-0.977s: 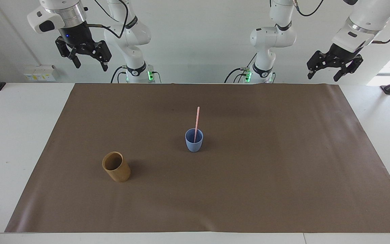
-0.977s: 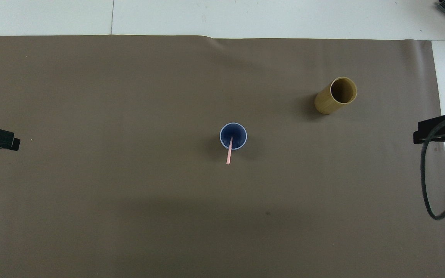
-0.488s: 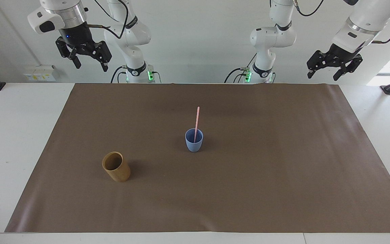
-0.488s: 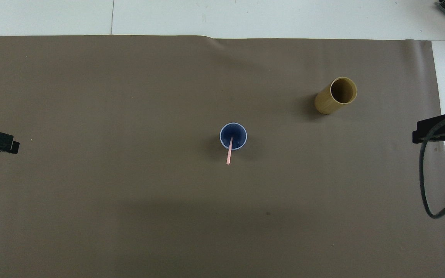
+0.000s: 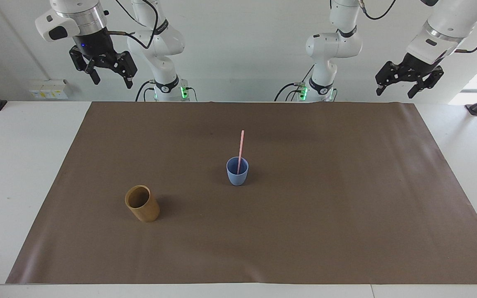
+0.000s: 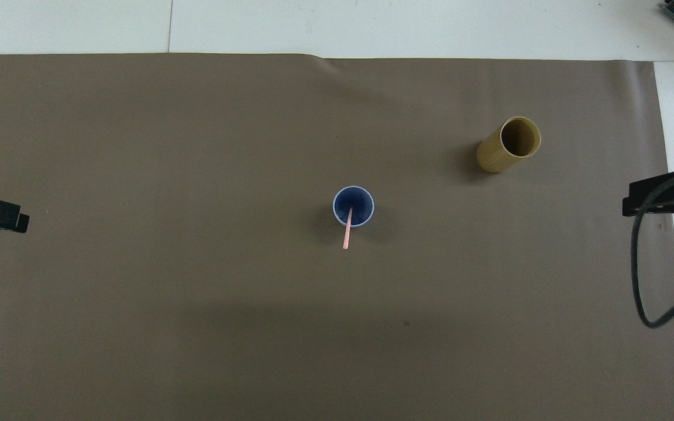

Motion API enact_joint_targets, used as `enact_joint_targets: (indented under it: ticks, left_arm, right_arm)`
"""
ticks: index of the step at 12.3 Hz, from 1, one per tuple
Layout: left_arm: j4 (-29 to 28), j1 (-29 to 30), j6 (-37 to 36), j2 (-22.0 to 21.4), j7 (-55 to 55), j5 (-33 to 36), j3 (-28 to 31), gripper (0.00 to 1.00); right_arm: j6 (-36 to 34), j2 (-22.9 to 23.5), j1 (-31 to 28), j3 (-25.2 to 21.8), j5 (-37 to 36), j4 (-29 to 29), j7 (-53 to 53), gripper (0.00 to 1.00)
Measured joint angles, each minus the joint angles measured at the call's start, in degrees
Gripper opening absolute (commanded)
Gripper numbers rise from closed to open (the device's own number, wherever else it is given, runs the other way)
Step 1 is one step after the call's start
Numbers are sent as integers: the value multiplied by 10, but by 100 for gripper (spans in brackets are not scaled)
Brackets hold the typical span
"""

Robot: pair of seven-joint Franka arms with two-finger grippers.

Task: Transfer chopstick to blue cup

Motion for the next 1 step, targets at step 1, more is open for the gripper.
enact_joint_targets:
  ticks: [1]
  left_arm:
    - [0,0,0,0,0,0,0,100]
  right_arm:
    - [0,0,0,0,0,0,0,100]
